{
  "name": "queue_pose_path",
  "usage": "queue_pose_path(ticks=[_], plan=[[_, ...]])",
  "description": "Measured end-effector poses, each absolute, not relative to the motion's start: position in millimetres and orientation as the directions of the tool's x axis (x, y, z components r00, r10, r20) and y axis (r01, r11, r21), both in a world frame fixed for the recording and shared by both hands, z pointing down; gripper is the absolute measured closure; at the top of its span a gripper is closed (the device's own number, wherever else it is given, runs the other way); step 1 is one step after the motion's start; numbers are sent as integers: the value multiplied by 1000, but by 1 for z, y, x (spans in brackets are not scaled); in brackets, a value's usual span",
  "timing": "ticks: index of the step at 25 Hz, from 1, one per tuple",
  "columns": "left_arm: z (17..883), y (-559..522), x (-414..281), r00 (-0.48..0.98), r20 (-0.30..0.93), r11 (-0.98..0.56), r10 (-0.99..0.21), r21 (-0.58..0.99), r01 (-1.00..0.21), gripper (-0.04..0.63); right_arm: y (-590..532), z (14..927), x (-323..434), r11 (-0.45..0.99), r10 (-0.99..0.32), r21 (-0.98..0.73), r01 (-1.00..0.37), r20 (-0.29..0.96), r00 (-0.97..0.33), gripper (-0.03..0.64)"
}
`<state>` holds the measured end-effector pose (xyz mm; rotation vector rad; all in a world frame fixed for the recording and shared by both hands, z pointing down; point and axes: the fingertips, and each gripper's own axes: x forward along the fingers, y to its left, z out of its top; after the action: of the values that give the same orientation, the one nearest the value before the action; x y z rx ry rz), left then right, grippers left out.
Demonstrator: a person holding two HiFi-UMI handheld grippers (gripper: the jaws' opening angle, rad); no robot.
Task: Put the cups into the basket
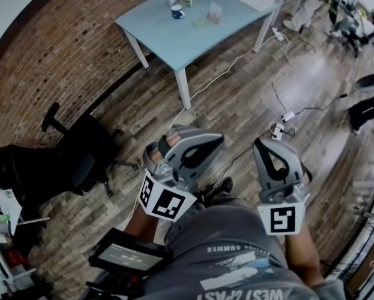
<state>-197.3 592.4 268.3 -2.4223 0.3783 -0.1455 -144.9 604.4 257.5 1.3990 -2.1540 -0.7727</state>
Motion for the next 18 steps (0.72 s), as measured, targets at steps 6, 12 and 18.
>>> queue_pose_path(ticks=[6, 12, 18], plan=[[264, 569, -157, 943, 8, -718, -334, -650, -249, 594, 580, 255, -104, 340, -911, 660, -670, 54, -409, 604], [265, 554, -122, 930, 10, -710, -367, -649, -273, 594, 563, 257, -66, 358, -895, 653, -668, 36, -445, 604], [270, 542, -111, 925, 41, -720, -378, -641, -266, 594, 545, 261, -50, 372, -893, 623, -688, 37, -449, 604]])
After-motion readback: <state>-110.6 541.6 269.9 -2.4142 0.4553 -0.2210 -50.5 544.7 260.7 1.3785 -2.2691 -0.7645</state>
